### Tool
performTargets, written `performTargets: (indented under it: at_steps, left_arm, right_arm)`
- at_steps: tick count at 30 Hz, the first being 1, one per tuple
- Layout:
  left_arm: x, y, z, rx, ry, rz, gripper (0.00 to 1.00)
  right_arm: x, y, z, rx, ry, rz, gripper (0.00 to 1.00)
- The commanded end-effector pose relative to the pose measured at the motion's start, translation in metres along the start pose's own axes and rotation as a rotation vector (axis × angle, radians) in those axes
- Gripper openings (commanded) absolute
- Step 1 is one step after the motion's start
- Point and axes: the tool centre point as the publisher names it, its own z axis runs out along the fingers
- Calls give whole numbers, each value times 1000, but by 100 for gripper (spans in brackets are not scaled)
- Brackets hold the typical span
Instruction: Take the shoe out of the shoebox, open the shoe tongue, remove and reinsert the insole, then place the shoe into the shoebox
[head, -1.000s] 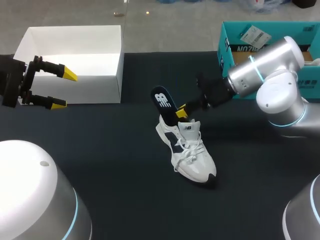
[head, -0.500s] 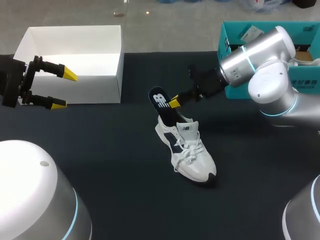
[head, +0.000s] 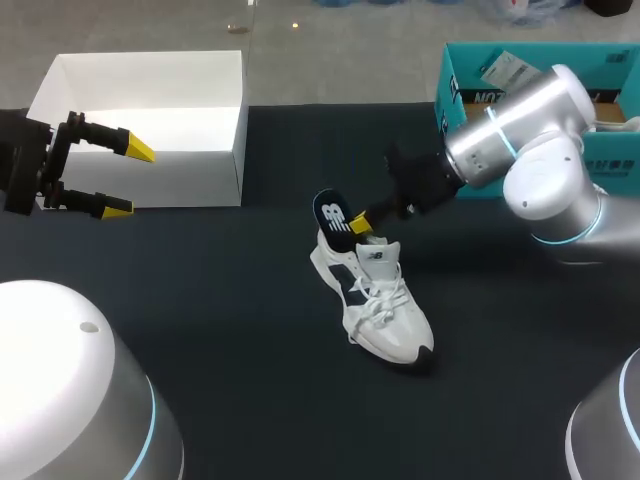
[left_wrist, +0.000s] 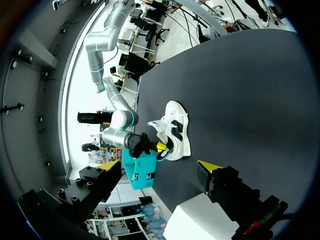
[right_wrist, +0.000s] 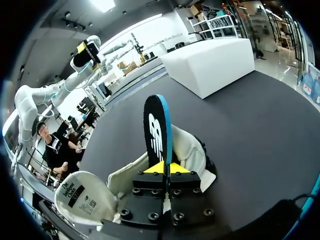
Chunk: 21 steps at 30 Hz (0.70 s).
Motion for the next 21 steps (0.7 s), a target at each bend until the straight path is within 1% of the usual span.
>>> performTargets:
  at_steps: [1,4,7,10,11,12,13,15,20,21]
  left_arm:
    - [0,0,0,0,4,-1,100]
    - [0,0,0,0,4,-1,100]
    - [0,0,0,0,4,-1,100]
    - [0,0,0,0,4,-1,100]
    - [0,0,0,0,4,-1,100]
    - [0,0,0,0,4,-1,100]
    - [0,0,0,0,4,-1,100]
    - [0,0,0,0,4,-1,100]
    - [0,0,0,0,4,-1,100]
    - [0,0,0,0,4,-1,100]
  right_arm:
    - [7,-11,-2,3,-7,4,0]
    - [8,-12,-2,10,-3,8,0]
    - [10,-15,-3,50,11,5,0]
    - [11,-15,-5,65,27,8,0]
    - [11,-13,-6,62,25,4,2]
    - [11,-11,-6,55,24,1,31]
    - [10,-7,-6,46,24,-3,44]
    - [11,-1,-6,36,22,-12,47]
    - [9,10,-2,28,24,-35,45]
    - [8,12,-2,26,23,-38,43]
